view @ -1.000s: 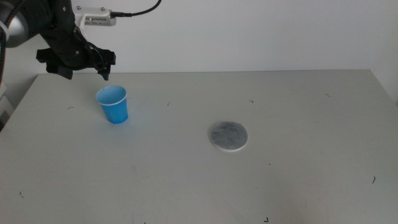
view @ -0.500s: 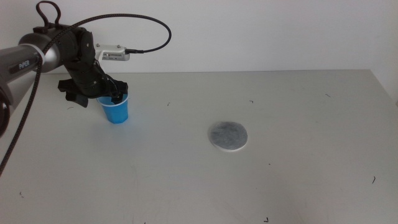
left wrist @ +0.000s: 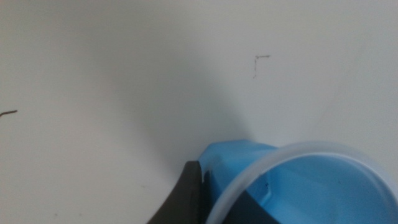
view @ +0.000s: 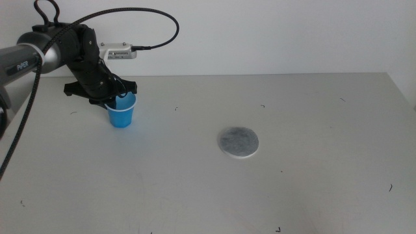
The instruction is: Place an empty cup on a cup mat.
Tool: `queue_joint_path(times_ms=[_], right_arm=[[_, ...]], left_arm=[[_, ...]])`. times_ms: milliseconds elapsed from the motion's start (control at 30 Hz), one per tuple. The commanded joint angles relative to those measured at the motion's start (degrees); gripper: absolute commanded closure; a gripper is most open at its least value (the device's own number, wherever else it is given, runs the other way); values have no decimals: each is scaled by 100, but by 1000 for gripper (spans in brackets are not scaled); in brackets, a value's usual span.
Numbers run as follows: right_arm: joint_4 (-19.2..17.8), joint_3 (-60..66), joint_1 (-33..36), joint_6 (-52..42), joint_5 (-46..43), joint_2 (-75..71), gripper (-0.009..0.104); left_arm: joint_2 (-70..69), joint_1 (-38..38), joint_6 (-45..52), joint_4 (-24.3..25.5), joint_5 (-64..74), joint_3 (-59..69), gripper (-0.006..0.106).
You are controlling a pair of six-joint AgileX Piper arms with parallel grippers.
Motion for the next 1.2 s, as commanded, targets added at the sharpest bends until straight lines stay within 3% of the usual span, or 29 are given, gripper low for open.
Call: queue_joint_path(times_ms=[0, 267, 533, 833, 1167], right_arm=[[-79, -48, -37, -29, -418, -148, 1], [-79, -48, -37, -29, -418, -148, 1], [-79, -48, -37, -29, -418, -148, 1], [-79, -48, -37, -29, -418, -148, 1], [-79, -48, -37, -29, -418, -148, 1]], left_arm=[[-458, 1, -2, 44, 45, -164, 100], [-1091, -324, -81, 37, 615, -177, 100], [-1243, -1319, -234, -70, 1364, -781, 100], [-1215, -2457, -678, -72, 1054, -981, 100], [-765, -2990, -761, -190, 478, -1016, 100]])
